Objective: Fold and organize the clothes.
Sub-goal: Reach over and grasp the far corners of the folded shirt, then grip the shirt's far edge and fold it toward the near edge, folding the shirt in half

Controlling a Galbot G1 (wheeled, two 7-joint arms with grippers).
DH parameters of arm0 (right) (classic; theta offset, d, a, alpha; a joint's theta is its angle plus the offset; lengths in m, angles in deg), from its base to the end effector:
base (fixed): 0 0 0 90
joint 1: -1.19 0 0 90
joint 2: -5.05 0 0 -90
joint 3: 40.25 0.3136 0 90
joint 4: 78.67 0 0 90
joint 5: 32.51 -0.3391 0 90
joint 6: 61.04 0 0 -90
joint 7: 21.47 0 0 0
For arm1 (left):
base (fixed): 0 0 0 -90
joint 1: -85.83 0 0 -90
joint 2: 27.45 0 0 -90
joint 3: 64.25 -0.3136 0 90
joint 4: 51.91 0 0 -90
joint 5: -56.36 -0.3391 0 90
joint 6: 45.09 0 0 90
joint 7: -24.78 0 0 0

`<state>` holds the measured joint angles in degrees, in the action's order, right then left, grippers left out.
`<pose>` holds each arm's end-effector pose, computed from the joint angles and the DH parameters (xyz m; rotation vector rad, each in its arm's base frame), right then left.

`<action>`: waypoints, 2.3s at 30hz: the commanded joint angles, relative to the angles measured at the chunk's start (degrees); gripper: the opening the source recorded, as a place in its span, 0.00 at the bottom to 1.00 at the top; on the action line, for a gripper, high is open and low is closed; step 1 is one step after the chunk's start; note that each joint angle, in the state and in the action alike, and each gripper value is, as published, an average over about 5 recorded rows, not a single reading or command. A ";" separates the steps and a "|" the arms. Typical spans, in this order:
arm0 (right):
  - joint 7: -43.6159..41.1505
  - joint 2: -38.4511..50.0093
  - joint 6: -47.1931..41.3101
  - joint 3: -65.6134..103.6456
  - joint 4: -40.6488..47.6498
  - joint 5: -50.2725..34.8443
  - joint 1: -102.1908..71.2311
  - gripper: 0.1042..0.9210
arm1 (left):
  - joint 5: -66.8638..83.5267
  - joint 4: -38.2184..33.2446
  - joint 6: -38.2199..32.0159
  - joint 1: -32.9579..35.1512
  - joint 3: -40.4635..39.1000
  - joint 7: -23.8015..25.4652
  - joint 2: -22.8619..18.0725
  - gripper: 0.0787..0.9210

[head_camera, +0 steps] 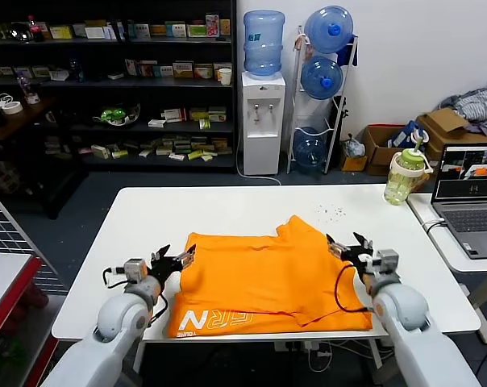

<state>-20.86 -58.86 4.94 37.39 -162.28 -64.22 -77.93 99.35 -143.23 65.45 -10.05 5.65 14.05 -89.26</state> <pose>0.3888 -0.0897 -0.2789 0.1994 -2.7037 -0.0538 0.3499 0.0418 -0.2902 -0.2314 -2.6732 0.1956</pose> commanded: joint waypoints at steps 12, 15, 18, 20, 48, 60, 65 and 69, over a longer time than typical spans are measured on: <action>-3.47 -6.00 -4.99 -10.76 24.78 2.18 19.95 0.88 | -0.13 22.14 3.88 -17.40 -7.68 1.17 -3.14 0.88; -3.86 -6.44 -4.94 -10.84 25.49 2.57 19.92 0.88 | -0.36 22.41 3.80 -17.53 -7.56 1.34 -3.39 0.88; -4.16 -6.81 -4.91 -10.88 25.88 2.84 19.77 0.88 | -0.50 22.44 3.77 -17.60 -7.59 1.41 -3.58 0.88; -4.28 -7.01 -4.91 -10.89 26.03 2.98 19.65 0.88 | -0.57 22.40 3.76 -17.64 -7.67 1.44 -3.66 0.88; -5.57 -6.48 -3.34 -10.93 23.99 1.85 17.83 0.07 | -1.67 21.84 3.03 -16.40 -8.96 2.09 -3.78 0.21; -4.00 -2.06 -0.62 -8.04 10.22 -3.40 11.02 0.02 | -1.04 12.53 1.53 -12.32 -6.33 1.50 -1.88 0.01; -1.89 2.03 -4.00 -5.24 0.42 -6.29 3.37 0.02 | -0.07 3.73 1.93 -7.33 -5.31 -0.04 0.55 0.01; -0.72 5.41 -5.57 -2.78 -7.04 -8.90 -3.45 0.02 | -0.16 -3.33 2.20 -2.17 -4.19 -1.16 2.72 0.01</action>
<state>-23.79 -59.37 1.81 30.79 -153.62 -68.35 -69.60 98.73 -133.01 67.65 -20.03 0.18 14.16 -89.66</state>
